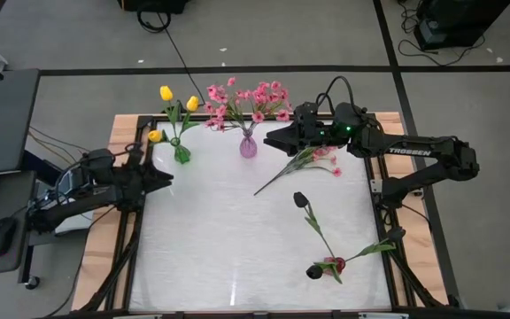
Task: Sort flowers into vase by color
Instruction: Put the pink flowers into the purple vase
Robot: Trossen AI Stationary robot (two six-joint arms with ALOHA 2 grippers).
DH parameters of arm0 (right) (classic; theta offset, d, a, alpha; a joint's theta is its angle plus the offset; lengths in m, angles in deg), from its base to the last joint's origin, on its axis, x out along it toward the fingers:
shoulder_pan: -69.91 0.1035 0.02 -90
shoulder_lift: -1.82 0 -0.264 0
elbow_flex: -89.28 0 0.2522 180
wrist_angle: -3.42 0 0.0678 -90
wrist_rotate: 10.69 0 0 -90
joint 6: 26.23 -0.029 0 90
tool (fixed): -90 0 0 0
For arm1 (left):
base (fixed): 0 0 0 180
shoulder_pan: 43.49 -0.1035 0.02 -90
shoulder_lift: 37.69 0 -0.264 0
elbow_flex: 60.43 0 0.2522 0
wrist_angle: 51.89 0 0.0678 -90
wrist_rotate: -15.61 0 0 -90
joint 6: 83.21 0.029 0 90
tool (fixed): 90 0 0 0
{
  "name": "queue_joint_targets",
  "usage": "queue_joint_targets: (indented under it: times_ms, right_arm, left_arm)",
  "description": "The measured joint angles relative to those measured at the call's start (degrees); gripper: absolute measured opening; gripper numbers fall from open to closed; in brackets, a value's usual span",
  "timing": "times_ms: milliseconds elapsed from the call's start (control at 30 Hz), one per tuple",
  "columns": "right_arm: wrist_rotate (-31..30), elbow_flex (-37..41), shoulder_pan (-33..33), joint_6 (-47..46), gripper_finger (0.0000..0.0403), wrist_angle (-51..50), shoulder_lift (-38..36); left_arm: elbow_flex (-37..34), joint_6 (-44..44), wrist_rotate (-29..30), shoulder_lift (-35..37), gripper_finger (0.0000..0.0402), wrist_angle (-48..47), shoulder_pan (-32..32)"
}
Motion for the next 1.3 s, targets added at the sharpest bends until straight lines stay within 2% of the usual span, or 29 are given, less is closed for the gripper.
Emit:
queue_joint_targets:
  times_ms: [167, 333, 667, 900, 1067, 1300]
  right_arm:
    - [0.0, 0.0, 0.0, 0.0, 0.0254, 0.0, 0.0]
    - [0.0, 0.0, 0.0, 0.0, 0.0254, 0.0, 0.0]
    - [0.0, 0.0, 0.0, 0.0, 0.0254, 0.0, 0.0]
    - [0.0, 0.0, 0.0, 0.0, 0.0254, 0.0, 0.0]
    - [0.0, 0.0, 0.0, 0.0, 0.0254, 0.0, 0.0]
    - [0.0, 0.0, 0.0, 0.0, 0.0254, 0.0, 0.0]
  left_arm:
    - [0.0, -7.2, -1.1, -2.4, 0.0217, 3.6, 0.0]
    - [0.0, -7.4, -1.0, -6.7, 0.0217, 7.8, 0.0]
    - [0.0, 4.9, -1.1, -14.3, 0.0217, 19.1, 0.0]
    - [0.0, 15.7, -1.1, -14.8, 0.0217, 19.4, 0.0]
    - [0.0, 24.2, -3.7, -14.8, 0.0217, 19.5, 0.0]
    - [0.0, 26.5, -4.0, -14.8, 0.0217, 19.5, 0.0]
